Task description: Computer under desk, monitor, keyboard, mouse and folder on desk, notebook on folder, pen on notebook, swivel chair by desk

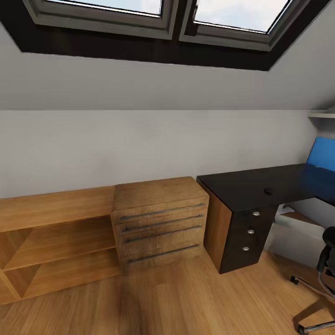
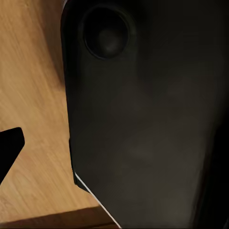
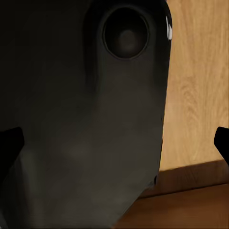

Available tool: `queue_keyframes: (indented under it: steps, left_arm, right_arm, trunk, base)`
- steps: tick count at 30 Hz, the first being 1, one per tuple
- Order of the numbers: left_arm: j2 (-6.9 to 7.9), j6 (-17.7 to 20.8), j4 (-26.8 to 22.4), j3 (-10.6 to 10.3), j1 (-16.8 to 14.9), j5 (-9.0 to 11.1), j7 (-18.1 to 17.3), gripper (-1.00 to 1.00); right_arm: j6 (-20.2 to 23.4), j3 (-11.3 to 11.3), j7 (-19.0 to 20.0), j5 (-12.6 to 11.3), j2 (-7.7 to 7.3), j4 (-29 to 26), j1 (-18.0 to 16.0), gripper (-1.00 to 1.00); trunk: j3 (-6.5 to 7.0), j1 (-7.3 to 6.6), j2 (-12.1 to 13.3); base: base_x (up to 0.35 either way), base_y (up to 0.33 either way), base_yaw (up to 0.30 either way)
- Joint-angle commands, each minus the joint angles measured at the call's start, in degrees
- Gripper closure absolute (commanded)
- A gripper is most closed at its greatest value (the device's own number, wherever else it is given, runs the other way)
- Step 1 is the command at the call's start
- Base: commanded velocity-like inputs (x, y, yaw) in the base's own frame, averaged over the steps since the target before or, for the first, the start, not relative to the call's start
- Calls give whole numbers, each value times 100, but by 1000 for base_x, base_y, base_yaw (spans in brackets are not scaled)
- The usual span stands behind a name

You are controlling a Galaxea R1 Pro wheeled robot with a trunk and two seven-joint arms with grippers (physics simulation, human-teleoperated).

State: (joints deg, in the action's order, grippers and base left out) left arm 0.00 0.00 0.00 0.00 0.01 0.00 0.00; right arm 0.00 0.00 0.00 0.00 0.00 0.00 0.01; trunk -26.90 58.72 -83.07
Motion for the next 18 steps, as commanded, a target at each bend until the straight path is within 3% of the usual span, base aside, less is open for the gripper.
queue_keyframes:
  steps: [1,8,18]
  left_arm:
    - [0,0,0,0,-1,0,0,-100]
    - [-139,-9,-112,-29,-85,-42,-18,-100]
    - [-62,8,-202,-44,-80,-44,-35,-100]
  right_arm:
    - [0,0,0,0,0,0,-1,-100]
    - [-67,-37,-27,7,204,53,-18,-100]
    - [-381,-45,-26,-9,189,42,-18,-100]
  trunk:
    - [-3,0,-1]
    - [123,-153,279]
    - [303,-373,681]
  base:
    - [0,0,0]
    - [0,0,0]
    - [0,0,0]
